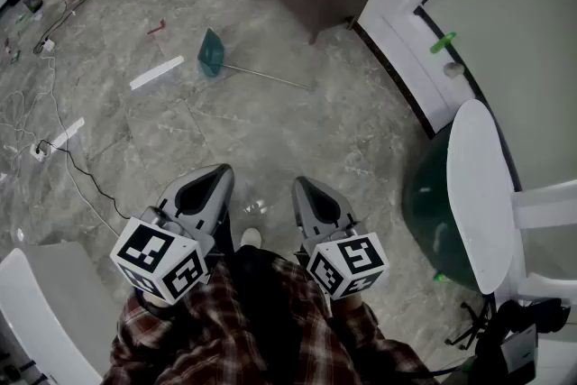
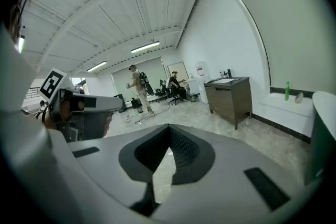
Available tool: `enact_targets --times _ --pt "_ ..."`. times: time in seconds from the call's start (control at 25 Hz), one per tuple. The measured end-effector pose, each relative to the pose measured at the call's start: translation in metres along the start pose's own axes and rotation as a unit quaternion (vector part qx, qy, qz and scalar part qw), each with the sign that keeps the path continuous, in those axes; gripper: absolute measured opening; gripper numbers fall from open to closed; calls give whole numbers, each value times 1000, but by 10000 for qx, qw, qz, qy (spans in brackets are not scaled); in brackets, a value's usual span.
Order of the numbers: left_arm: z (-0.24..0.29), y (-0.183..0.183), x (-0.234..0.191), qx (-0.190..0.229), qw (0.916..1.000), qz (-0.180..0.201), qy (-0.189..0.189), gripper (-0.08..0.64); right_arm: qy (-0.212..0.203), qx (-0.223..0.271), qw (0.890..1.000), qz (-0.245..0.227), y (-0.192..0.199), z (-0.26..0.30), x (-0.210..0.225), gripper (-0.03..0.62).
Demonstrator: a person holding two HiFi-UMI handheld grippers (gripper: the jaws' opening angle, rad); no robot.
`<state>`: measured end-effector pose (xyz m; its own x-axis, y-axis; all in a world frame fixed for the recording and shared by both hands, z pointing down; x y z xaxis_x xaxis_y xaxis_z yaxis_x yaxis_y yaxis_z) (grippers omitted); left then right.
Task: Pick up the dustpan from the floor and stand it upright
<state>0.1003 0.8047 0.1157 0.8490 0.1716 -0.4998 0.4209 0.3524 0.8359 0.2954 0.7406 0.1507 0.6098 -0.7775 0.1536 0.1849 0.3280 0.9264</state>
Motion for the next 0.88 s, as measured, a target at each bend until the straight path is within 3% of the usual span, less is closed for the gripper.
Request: enact_targets --times 0.24,0.52,0.88 --pt "28 -29 -53 -27 10000 -19 -53 0 36 -64 10000 23 -18 63 11 11" --pt "64 -103 -142 46 10000 59 -4 0 76 -75 9999 -122 -65 168 9 11" --pt "104 -160 -248 -217 9996 45 187 0 605 -13 9982 52 -97 275 18 11"
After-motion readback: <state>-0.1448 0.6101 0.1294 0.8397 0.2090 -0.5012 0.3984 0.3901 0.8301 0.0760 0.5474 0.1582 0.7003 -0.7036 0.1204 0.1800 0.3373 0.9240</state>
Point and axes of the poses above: the fingertips, and each gripper's own axes: z forward along the fingers, x to its right, y out of its underside, the point moved 8 cm from there along -z, backward along the fingers, and after that the axes turned 6 degrees about -z, right-handed, at the moved point
